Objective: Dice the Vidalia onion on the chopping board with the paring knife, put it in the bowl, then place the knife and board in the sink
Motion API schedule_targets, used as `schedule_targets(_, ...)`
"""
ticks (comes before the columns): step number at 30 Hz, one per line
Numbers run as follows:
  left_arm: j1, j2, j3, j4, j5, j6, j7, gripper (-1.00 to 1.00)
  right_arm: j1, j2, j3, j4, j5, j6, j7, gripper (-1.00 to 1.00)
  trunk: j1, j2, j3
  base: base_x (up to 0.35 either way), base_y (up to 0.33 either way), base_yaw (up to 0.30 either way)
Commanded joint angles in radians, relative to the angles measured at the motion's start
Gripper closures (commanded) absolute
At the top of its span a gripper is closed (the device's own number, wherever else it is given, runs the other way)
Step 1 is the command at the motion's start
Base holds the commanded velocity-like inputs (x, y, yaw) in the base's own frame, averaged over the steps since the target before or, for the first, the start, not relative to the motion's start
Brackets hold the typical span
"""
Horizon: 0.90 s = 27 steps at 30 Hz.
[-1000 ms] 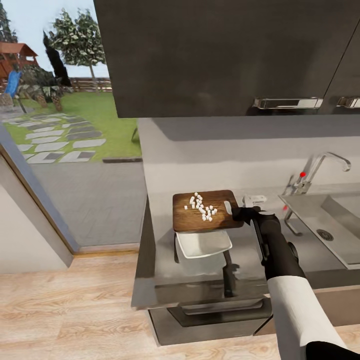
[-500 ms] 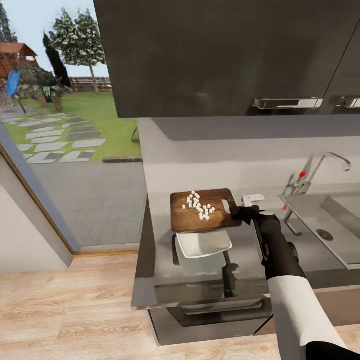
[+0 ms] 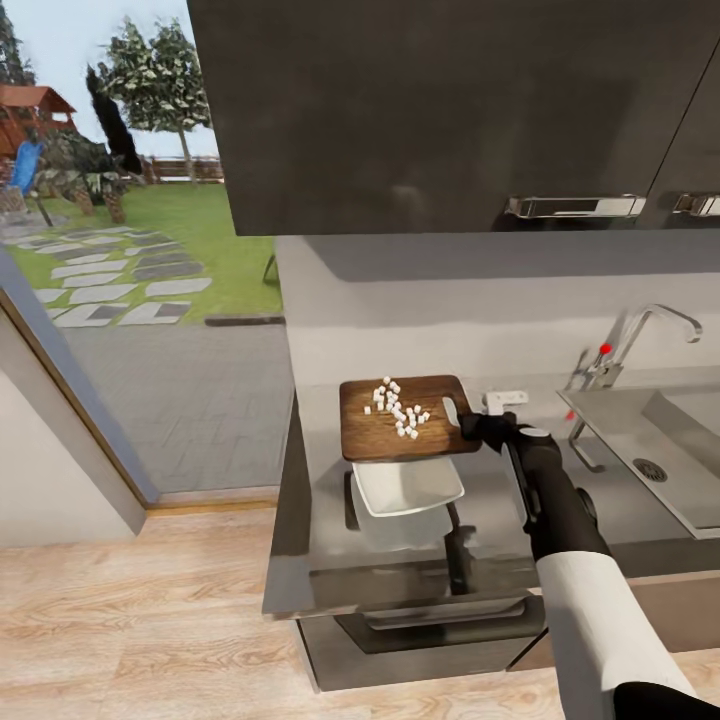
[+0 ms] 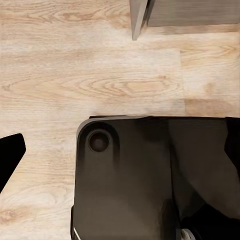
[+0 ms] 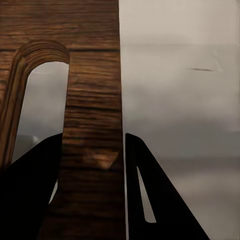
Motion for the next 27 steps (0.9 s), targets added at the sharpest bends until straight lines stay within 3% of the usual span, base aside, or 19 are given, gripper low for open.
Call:
schedule_targets(1,0.0,0.001,-0.008,-0.002,0.007,-0.002,0.004,-1.0,-0.001,0.001,-0.004,0.009,0.01,-0.011,0.007,1.0,0.001,-0.002,-0.002,0.0,0.0,0.0)
schedule_targets(12,0.0,0.001,-0.008,-0.001,0.007,-0.002,0.004,-1.0,-0.001,0.003,-0.003,0.025,0.01,-0.039,0.006,1.0,0.001,-0.002,-0.002,0.0,0.0,0.0)
schedule_targets(19,0.0,0.001,-0.008,-0.001,0.007,-0.002,0.005,-1.0,-0.001,0.001,-0.004,0.07,0.01,-0.122,0.004,1.0,0.001,-0.002,-0.002,0.0,0.0,0.0)
schedule_targets(27,0.0,0.001,-0.008,-0.001,0.007,-0.002,0.004,-1.0,-0.001,0.001,-0.004,0.083,0.01,-0.159,0.004,1.0,0.001,-0.002,-0.002,0.0,0.0,0.0)
